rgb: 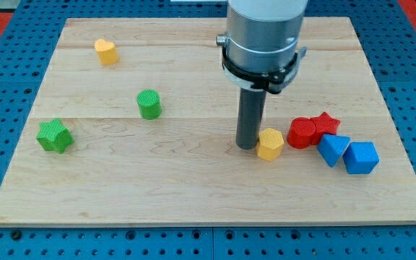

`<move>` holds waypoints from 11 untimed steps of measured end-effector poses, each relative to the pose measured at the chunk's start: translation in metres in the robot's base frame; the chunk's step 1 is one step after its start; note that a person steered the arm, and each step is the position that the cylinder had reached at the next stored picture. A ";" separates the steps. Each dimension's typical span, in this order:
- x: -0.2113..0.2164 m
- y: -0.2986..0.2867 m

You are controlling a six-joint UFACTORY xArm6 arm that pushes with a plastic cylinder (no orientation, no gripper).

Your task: Push the green circle a bit down

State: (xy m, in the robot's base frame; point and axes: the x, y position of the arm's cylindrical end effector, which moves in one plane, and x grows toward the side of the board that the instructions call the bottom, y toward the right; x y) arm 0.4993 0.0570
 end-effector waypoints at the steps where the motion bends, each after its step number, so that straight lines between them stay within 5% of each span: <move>1: 0.011 0.004; 3: 0.014 0.088; 5: 0.002 -0.011; 7: -0.105 -0.068; 8: -0.126 -0.143; 11: -0.051 -0.146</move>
